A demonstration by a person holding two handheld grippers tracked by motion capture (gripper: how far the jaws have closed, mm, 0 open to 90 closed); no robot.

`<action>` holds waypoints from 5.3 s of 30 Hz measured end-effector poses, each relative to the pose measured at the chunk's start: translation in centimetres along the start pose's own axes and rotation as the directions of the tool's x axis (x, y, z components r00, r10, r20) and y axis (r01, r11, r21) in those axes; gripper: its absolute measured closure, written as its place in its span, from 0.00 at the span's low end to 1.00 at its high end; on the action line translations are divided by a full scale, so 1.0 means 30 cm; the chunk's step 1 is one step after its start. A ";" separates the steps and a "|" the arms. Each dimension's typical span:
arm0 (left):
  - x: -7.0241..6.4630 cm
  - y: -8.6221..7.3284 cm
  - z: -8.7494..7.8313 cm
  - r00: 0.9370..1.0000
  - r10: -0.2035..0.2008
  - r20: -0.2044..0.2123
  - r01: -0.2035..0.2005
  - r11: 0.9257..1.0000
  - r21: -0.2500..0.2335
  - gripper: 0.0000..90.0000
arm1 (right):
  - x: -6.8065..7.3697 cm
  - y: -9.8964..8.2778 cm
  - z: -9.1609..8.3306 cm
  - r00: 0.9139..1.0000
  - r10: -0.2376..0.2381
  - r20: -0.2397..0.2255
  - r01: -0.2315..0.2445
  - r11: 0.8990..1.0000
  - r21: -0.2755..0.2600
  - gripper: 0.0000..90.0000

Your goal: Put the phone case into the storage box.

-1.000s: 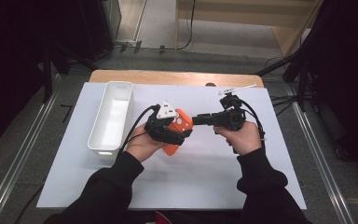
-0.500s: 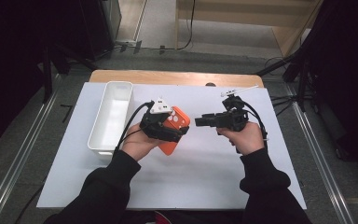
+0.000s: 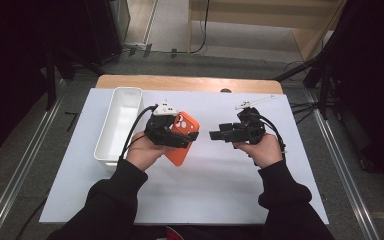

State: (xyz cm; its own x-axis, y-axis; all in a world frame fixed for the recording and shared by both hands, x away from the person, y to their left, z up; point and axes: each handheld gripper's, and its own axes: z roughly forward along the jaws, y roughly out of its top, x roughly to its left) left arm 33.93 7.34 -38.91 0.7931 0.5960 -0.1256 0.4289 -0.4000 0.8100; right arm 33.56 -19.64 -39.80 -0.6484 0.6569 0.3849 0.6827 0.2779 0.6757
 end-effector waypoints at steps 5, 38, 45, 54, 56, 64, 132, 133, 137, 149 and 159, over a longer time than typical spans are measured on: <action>0.005 0.002 -0.006 1.000 -0.017 0.006 0.017 1.000 0.003 0.18 | -0.004 -0.016 0.002 0.999 -0.035 0.001 0.035 0.999 -0.001 0.39; 0.025 0.003 -0.025 0.997 -0.062 0.038 0.062 0.998 0.001 0.18 | 0.052 -0.169 -0.035 0.984 -0.175 0.026 0.176 0.984 -0.031 0.27; 0.031 0.006 -0.035 0.997 -0.066 0.035 0.066 0.998 0.001 0.18 | 0.057 -0.214 -0.052 0.984 -0.176 0.030 0.177 0.983 -0.037 0.27; 0.037 0.010 -0.046 0.997 -0.074 0.034 0.074 0.997 -0.004 0.18 | 0.051 -0.277 -0.066 0.985 -0.171 0.032 0.172 0.984 -0.041 0.27; 0.039 0.010 -0.047 0.996 -0.077 0.037 0.077 0.997 -0.005 0.18 | 0.049 -0.289 -0.070 0.985 -0.170 0.034 0.172 0.984 -0.049 0.27; 0.043 0.011 -0.056 0.996 -0.084 0.038 0.085 0.996 -0.007 0.18 | 0.048 -0.340 -0.068 0.986 -0.161 0.037 0.163 0.985 -0.049 0.27; 0.229 0.079 -0.282 0.980 -0.180 -0.088 0.170 0.979 -0.113 0.18 | 0.013 -0.478 -0.053 0.990 -0.132 0.045 0.134 0.990 -0.032 0.27; 0.232 0.080 -0.288 0.979 -0.183 -0.091 0.172 0.978 -0.115 0.18 | 0.013 -0.478 -0.052 0.991 -0.127 0.042 0.129 0.991 -0.031 0.27; 0.246 0.080 -0.305 0.976 -0.195 -0.097 0.182 0.975 -0.124 0.18 | 0.013 -0.479 -0.053 0.991 -0.130 0.041 0.131 0.991 -0.034 0.27; 0.291 0.068 -0.352 0.962 -0.224 -0.156 0.202 0.968 -0.146 0.18 | 0.013 -0.478 -0.058 0.991 -0.127 0.040 0.129 0.991 -0.040 0.27; 0.330 0.053 -0.384 0.949 -0.252 -0.191 0.222 0.961 -0.165 0.18 | 0.014 -0.478 -0.060 0.991 -0.130 0.042 0.132 0.990 -0.042 0.27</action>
State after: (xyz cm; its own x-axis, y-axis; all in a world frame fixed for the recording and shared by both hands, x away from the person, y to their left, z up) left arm 37.48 20.62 -32.28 0.5615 0.7993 -0.2140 0.5171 -0.1371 0.8449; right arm 22.89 -24.62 -48.18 -0.7171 0.6437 0.2672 0.5765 0.3324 0.7464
